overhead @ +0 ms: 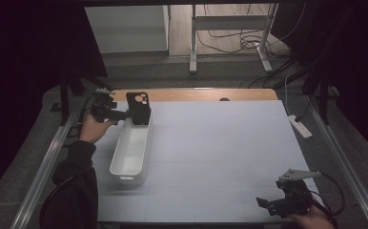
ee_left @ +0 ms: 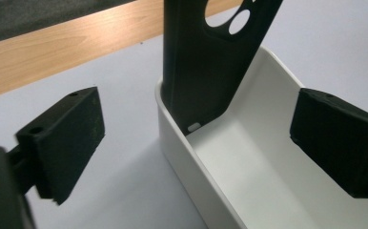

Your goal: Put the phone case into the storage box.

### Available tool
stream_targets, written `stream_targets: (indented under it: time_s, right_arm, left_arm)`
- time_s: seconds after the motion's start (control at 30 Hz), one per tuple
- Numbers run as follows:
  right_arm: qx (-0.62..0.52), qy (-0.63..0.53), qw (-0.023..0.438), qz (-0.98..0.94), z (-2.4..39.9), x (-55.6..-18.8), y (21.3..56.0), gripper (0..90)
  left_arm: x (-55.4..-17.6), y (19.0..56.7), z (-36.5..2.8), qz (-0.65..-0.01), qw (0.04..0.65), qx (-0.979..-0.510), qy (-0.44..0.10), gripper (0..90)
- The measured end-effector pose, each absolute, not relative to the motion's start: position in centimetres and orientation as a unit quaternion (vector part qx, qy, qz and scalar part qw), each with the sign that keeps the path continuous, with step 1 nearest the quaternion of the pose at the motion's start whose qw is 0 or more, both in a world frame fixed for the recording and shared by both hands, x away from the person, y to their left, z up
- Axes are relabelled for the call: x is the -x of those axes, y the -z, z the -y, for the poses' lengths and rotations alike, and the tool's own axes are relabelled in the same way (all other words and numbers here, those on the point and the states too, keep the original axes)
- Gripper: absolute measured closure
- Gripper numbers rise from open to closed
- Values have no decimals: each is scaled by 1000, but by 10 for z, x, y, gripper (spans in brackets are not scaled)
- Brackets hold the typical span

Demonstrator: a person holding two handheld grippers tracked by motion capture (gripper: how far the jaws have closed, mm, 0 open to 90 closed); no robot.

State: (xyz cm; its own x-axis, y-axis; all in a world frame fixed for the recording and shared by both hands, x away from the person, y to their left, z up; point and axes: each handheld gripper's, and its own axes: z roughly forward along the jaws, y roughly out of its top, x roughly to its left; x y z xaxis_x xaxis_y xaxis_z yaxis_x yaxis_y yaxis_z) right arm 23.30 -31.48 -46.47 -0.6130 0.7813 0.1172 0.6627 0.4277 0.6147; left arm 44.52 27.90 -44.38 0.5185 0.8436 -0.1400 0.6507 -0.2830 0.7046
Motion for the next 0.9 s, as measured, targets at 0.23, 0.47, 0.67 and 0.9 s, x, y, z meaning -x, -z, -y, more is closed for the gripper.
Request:
stream_targets:
  time_s: [0.23,0.47,0.67,0.9]
  right_arm:
    - [-426,-320,94,-841,314,-232,465,7]
    - [-425,-320,97,-841,314,-232,465,7]
    - [-424,-322,101,-841,314,-231,464,7]
    - [-426,-322,113,-838,314,-229,463,7]
  left_arm:
    - [-438,441,-274,-468,375,-790,-131,19]
    - [-430,443,-270,-461,379,-792,-129,12]
    - [-423,442,-268,-460,385,-790,-130,4]
    - [-413,438,-266,-460,400,-782,-128,0]
